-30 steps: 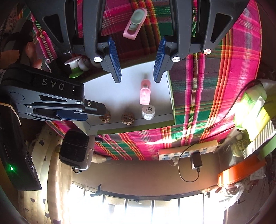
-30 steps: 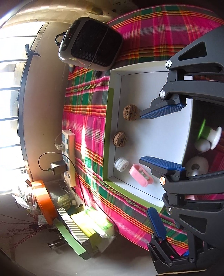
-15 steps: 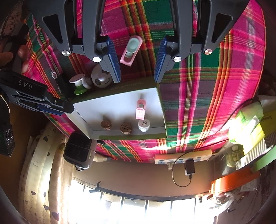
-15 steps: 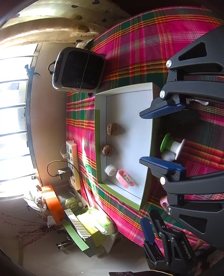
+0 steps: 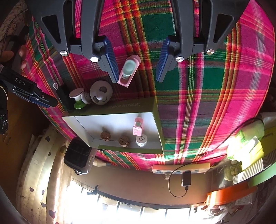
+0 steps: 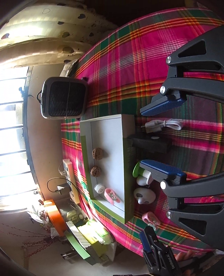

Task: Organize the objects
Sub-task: 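Withdraw both grippers from the tray toward the pink-and-mint clip and cable, then grasp the pink-and-mint clip with the left gripper while the right grasps the white USB cable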

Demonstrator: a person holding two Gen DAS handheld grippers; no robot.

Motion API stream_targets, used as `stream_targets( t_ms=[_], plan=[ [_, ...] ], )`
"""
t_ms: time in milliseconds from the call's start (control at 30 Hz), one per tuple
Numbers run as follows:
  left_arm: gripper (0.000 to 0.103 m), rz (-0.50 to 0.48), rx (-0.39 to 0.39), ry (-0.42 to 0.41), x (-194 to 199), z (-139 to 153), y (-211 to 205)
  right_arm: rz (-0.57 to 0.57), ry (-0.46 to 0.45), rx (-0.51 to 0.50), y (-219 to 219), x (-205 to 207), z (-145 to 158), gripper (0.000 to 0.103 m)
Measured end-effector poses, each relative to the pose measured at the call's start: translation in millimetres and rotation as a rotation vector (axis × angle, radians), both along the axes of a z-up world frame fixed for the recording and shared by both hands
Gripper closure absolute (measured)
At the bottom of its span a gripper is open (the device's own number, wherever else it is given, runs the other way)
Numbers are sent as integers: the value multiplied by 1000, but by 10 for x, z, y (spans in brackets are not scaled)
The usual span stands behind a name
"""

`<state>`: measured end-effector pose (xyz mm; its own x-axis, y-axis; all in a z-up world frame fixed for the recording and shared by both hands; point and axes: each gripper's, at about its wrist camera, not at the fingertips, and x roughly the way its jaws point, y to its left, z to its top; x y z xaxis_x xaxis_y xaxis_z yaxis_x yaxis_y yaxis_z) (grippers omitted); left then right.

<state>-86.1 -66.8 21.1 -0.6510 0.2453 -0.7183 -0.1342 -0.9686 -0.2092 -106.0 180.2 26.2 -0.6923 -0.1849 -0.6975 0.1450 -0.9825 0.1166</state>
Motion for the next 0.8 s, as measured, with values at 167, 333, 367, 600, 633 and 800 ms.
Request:
stream_targets(
  t_ms=[167,333,367,600,633,800],
  plan=[
    [59,2,-3,-23,-12,-58,-9,-11,-23,-2,54,35,-94,48],
    [59,-10,-2,-40,-23,-112,18,0,-46,3,39,0,-179,48],
    [59,-7,-5,-44,-26,-124,20,5,-47,2,35,-1,-179,47],
    [59,-14,-8,-59,-56,-158,42,-10,-22,-13,161,73,-113,47],
    [59,-16,-11,-57,-62,-158,48,-23,-24,-3,183,67,-116,47],
    [59,-22,-20,-57,-77,-158,77,-45,-54,21,237,11,-199,47]
  ],
)
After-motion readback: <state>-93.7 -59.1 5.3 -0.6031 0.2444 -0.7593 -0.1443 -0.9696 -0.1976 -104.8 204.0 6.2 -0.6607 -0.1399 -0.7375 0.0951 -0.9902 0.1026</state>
